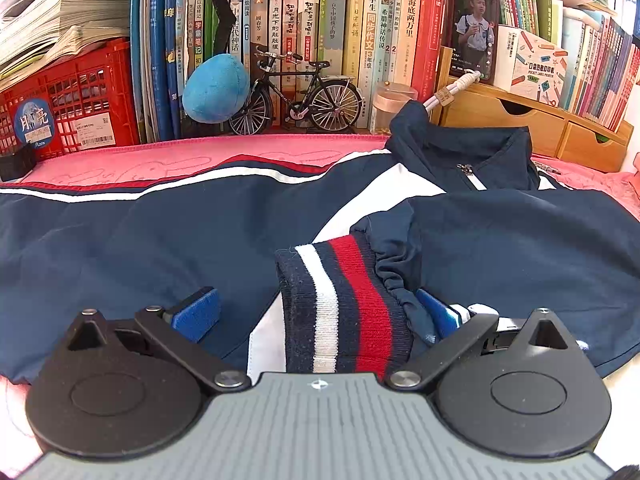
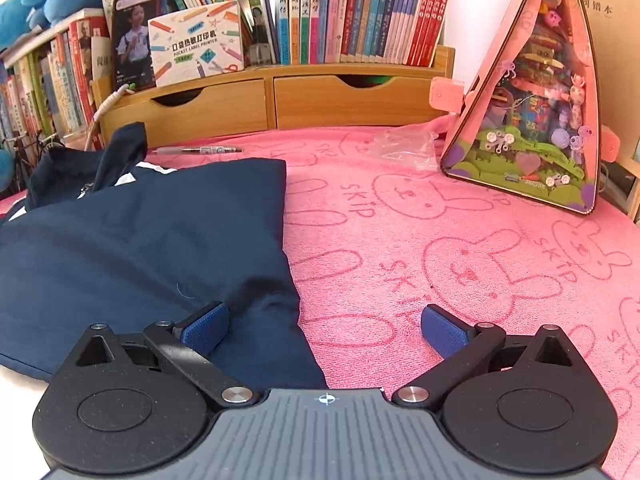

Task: Fold clothes

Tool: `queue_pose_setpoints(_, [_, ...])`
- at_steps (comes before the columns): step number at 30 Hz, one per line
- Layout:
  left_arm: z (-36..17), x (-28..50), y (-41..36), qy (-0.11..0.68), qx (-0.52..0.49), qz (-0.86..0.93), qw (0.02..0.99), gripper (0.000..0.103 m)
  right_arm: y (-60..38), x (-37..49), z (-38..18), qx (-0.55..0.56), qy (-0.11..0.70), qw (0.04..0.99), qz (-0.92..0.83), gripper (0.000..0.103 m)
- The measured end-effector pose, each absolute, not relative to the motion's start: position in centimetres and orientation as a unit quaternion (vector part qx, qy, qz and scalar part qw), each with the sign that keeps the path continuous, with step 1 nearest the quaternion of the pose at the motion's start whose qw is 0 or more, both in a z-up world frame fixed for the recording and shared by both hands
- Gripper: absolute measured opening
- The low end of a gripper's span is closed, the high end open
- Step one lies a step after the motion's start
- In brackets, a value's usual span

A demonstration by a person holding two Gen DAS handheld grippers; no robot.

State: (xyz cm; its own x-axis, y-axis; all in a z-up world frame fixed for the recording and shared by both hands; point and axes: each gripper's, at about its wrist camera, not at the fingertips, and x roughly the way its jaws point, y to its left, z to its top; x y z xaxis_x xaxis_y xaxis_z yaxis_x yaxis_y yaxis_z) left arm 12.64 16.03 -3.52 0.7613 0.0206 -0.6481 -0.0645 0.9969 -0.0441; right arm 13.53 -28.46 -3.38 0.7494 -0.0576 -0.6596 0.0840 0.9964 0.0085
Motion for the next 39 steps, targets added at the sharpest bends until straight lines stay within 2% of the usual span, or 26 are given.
queue_pose_setpoints(3, [-3.5, 12.7, 16.0, 0.345, -0.031, 0.024, 0.938, 0.103, -27.2, 13.2, -2.1, 0.004, 0.328, 0.942, -0.071, 0.103])
queue_pose_setpoints(7, [-3.5, 12.7, 16.0, 0.346, -0.029, 0.024, 0.938, 0.103, -23.4, 13.8, 0.3, 0.017, 0.298, 0.954, 0.007, 0.103])
queue_pose_setpoints(14, [-3.5, 12.7, 16.1, 0.346, -0.029, 0.026, 0.937, 0.103, -12.5, 17.7, -0.5, 0.025, 0.321, 0.926, 0.199, 0.103])
queue_pose_setpoints(18, [-3.5, 12.7, 16.1, 0.346, -0.028, 0.026, 0.937, 0.103, -8.8, 19.1, -2.0, -0.016, 0.346, 0.913, 0.214, 0.103])
queue_pose_setpoints(21, [-3.4, 12.7, 16.1, 0.346, -0.029, 0.024, 0.938, 0.103, -10.3, 20.0, -3.1, -0.052, 0.351, 0.921, 0.158, 0.103])
queue_pose_setpoints(31, [-3.4, 12.6, 16.1, 0.345, -0.031, 0.020, 0.938, 0.103, -24.3, 24.5, -3.6, 0.027, 0.351, 0.933, -0.074, 0.103])
queue_pose_setpoints(36, [-3.5, 12.6, 16.1, 0.345, -0.031, 0.024, 0.938, 0.103, -24.4, 23.2, -3.5, 0.030, 0.343, 0.934, -0.097, 0.103])
queue_pose_setpoints(39, [-3.5, 12.7, 16.1, 0.346, -0.031, 0.025, 0.937, 0.103, -22.9, 21.3, -2.9, 0.024, 0.320, 0.946, -0.053, 0.103])
